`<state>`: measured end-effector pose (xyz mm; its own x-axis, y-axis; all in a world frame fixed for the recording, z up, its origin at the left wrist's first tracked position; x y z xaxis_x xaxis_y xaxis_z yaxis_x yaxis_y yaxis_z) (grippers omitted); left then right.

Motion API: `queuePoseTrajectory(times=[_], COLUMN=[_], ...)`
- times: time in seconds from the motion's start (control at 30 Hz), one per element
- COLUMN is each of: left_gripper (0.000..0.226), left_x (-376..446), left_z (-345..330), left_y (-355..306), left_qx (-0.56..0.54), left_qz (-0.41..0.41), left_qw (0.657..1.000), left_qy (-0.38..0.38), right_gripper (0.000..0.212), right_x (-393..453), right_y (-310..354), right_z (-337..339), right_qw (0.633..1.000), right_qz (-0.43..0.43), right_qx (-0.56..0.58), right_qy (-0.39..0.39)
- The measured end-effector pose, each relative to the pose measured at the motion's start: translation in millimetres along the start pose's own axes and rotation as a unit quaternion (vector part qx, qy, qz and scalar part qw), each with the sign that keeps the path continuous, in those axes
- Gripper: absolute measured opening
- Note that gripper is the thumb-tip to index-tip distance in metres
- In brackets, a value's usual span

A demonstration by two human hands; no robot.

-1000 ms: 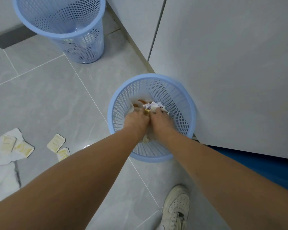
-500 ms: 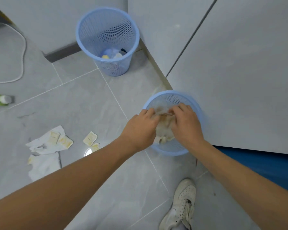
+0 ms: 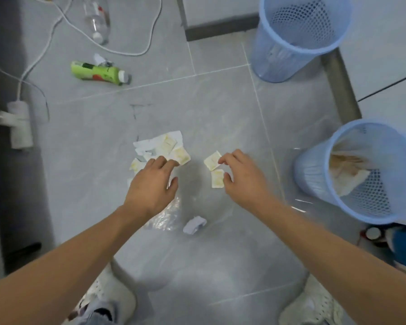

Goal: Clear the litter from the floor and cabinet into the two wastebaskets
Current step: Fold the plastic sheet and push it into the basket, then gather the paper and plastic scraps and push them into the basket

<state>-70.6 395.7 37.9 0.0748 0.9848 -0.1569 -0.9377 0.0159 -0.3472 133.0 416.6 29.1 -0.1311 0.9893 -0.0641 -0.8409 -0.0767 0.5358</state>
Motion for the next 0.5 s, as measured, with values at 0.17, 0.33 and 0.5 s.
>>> queuePoseTrajectory(times=[0.17, 0.33, 0.5], left_gripper=[0.041, 0.041, 0.049], left_x=[-29.3, -19.0, 39.7], left_z=[-52.3, -104.6, -146.1], left_y=[87.3, 77.4, 10.3], left_qx=[-0.001, -0.038, -0.093], left_qz=[0.082, 0.057, -0.038], left_qw=[0.997, 0.998, 0.995], left_qy=[0.014, 0.013, -0.013], right_gripper=[0.045, 0.054, 0.049], right_x=[-7.0, -5.7, -4.8], right_y=[-18.3, -63.9, -80.9], right_z=[-97.0, -131.9, -150.1], right_qw=[0.997, 0.986, 0.987], right_qz=[-0.021, -0.077, -0.057], right_qx=[-0.052, -0.132, -0.137], right_qy=[0.06, 0.073, 0.068])
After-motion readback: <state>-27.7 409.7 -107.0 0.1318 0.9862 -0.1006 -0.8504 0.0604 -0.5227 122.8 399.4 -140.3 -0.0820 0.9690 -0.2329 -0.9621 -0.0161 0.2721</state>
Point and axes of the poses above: each hand's wrist, its own x-axis towards the middle knuckle, its own z-axis out of the back of the hand, y = z × x, the point moved 10 cm from there along x, towards the middle knuckle, and after that the axes turned 14 degrees about -y, right-handed, at the moved point
